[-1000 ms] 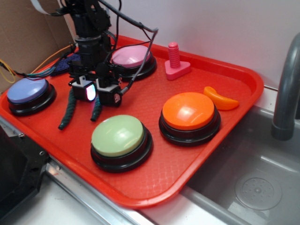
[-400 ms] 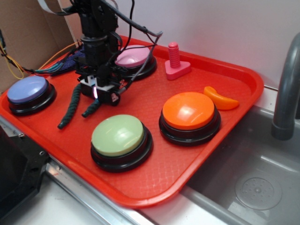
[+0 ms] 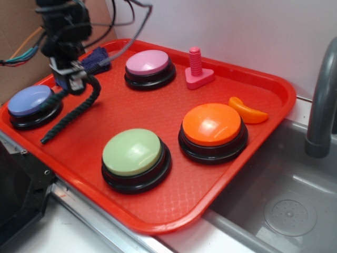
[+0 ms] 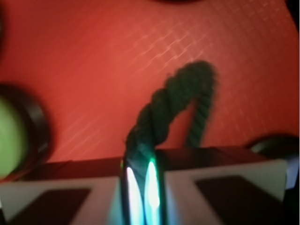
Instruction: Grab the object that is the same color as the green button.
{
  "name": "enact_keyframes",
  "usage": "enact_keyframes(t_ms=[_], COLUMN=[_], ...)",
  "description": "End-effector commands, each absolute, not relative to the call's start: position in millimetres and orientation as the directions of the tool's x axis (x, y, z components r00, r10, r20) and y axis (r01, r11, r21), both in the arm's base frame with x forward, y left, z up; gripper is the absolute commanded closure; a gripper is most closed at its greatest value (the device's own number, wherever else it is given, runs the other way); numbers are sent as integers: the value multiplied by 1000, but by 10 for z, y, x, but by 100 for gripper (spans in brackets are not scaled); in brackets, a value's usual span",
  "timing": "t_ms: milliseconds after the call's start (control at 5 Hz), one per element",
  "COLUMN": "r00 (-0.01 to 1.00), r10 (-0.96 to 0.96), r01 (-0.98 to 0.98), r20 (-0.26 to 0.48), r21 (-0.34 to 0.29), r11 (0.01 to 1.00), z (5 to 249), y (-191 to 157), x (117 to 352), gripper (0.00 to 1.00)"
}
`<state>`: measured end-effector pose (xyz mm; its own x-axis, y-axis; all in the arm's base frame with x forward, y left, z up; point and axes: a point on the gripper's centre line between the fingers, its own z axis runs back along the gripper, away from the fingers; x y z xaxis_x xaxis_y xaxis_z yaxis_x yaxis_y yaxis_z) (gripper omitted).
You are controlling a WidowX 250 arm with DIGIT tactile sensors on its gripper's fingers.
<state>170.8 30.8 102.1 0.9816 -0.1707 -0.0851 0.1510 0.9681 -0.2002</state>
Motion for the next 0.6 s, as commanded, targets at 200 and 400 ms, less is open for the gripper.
enact_keyframes(t_ms=[200, 400], r00=[995, 999], r10=[-89, -12], r01=[84, 9], r20=[-45, -47], r21=[-100, -54], r11=[991, 999], z=[2231, 2313], y=[355, 417], x=[1612, 1487], gripper=[100, 100])
